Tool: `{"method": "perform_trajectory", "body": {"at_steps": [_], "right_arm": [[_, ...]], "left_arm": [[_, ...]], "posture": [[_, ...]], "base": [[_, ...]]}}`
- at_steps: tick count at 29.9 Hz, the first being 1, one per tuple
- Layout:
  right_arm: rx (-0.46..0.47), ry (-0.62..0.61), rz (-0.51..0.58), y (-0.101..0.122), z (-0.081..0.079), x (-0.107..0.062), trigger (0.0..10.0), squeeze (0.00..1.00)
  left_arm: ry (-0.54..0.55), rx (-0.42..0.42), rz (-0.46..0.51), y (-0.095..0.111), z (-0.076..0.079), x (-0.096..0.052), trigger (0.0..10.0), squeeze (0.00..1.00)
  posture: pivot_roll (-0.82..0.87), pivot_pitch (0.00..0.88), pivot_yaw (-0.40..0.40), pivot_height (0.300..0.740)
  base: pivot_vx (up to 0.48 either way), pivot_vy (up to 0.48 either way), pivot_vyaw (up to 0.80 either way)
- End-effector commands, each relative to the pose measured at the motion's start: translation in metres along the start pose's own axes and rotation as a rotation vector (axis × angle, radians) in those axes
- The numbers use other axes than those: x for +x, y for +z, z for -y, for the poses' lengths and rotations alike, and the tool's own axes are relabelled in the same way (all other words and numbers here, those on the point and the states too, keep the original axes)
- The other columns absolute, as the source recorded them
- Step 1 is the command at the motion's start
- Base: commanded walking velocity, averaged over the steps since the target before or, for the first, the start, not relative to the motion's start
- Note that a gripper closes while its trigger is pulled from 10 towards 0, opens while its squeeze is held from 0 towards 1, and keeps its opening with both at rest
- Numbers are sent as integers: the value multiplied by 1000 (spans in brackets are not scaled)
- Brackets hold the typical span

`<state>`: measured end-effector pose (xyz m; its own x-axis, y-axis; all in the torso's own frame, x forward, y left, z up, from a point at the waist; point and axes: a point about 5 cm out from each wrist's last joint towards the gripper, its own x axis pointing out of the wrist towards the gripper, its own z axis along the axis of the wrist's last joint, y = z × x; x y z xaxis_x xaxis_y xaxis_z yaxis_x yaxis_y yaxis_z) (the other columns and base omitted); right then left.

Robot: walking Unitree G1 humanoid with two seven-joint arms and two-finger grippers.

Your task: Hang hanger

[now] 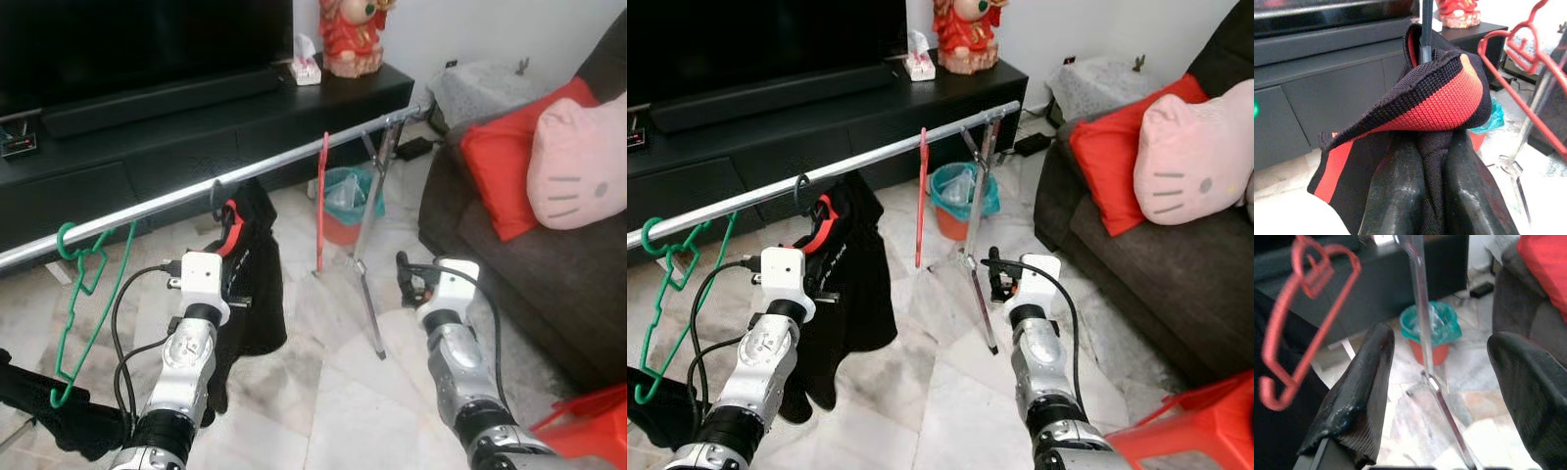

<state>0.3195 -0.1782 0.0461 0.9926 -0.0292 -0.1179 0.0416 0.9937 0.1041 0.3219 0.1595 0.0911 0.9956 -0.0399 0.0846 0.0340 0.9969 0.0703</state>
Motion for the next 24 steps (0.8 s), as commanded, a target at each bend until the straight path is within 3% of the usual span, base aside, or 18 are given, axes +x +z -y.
{"method": "perform_trajectory", "body": {"at_steps": [1,2,3,5,6,7,8,10,11,12,14,24], "right_arm": [[-22,-80,-109,-24,18,-15,10000,0],[-53,-135,-166,-35,28,-22,10000,0],[-53,-135,-166,-35,28,-22,10000,0],[-77,-315,-353,-65,57,-49,10000,0],[-30,-403,-463,-83,69,-68,10000,0],[-30,-403,-463,-83,69,-68,10000,0],[10,-453,-530,-94,75,-80,10000,0],[28,-462,-582,-103,76,-90,10000,0],[-39,-365,-658,-117,68,-103,10000,0],[-44,-353,-677,-122,65,-107,10000,0],[-18,-359,-712,-128,62,-114,10000,0],[-37,-281,-757,-137,52,-121,10000,0]], "left_arm": [[-4,7,77,15,1,5,10000,0],[-4,6,79,16,1,5,10000,0],[-4,6,79,16,1,5,10000,0],[0,4,80,16,1,4,10000,0],[3,3,80,15,0,4,10000,0],[3,3,80,15,0,4,10000,0],[6,2,81,15,0,4,10000,0],[8,3,83,16,-1,4,10000,0],[19,5,99,20,-3,6,10000,0],[24,6,106,22,-4,6,10000,0],[31,-1,116,24,-6,6,10000,0],[39,0,112,26,-7,6,10000,0]], "posture": [[-13,53,-24,740],[-13,53,-24,740],[-13,53,-24,740],[-25,51,-27,740],[-27,54,-28,740],[-27,54,-28,740],[-27,54,-28,740],[-26,56,-28,740],[-21,64,-32,740],[-20,65,-33,740],[-18,67,-34,740],[-17,75,-36,740]], "base": [[292,0,0],[289,0,0],[289,0,0],[291,0,0],[285,0,0],[285,0,0],[285,0,0],[281,0,0],[255,0,0],[0,0,0],[0,0,0],[0,0,0]]}}
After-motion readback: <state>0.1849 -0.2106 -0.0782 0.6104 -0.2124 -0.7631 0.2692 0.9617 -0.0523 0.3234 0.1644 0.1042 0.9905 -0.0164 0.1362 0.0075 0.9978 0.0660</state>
